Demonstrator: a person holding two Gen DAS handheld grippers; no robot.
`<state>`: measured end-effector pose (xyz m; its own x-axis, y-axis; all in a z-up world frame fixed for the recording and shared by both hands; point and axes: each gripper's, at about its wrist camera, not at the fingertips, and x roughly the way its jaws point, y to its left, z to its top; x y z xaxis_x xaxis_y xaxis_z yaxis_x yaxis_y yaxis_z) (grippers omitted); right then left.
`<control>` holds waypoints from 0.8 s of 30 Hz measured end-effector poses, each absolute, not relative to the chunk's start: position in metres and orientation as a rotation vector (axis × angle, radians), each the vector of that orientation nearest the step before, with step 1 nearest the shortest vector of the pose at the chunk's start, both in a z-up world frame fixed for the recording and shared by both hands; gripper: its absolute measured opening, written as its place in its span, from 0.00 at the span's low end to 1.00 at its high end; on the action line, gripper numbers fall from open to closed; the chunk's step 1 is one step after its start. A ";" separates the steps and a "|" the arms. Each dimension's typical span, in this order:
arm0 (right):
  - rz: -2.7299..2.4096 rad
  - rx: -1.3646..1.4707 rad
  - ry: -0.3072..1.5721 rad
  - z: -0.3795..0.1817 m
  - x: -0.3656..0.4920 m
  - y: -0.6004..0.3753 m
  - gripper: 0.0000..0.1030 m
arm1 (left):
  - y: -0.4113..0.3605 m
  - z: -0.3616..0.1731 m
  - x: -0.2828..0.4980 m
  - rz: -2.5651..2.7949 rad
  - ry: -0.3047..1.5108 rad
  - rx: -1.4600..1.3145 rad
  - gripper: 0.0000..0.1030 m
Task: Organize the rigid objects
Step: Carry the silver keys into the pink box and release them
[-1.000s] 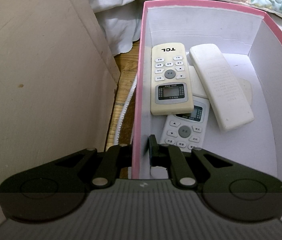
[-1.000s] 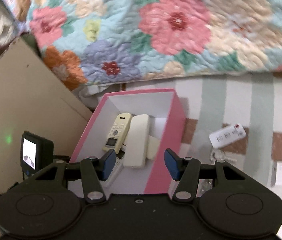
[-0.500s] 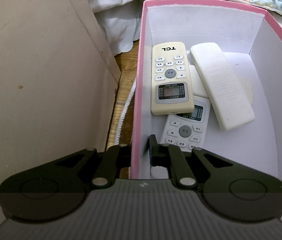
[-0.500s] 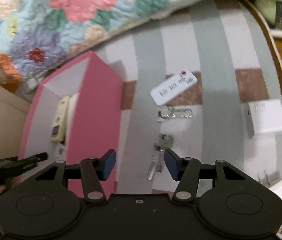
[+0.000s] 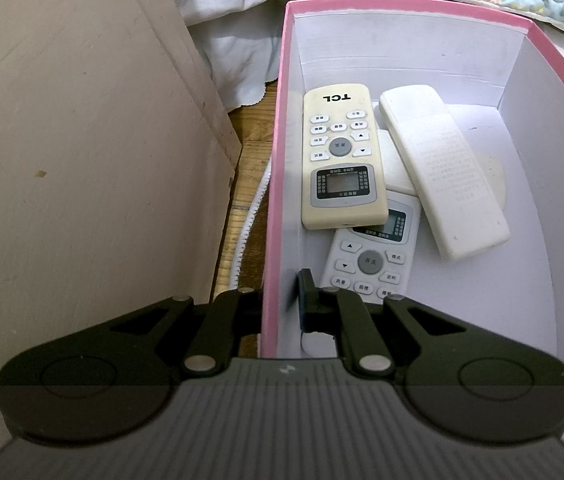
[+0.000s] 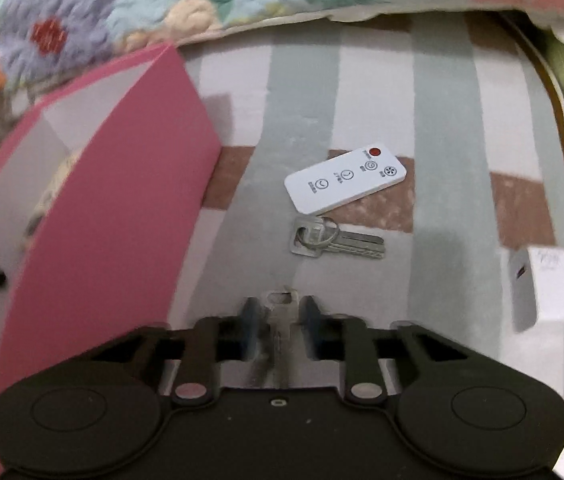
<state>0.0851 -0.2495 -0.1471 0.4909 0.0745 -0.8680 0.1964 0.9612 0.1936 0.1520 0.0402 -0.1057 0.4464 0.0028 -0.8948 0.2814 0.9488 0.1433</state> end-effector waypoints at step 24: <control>0.089 0.492 0.694 -0.041 0.015 -0.229 0.25 | 0.041 -0.105 0.153 -0.174 1.104 0.282 0.08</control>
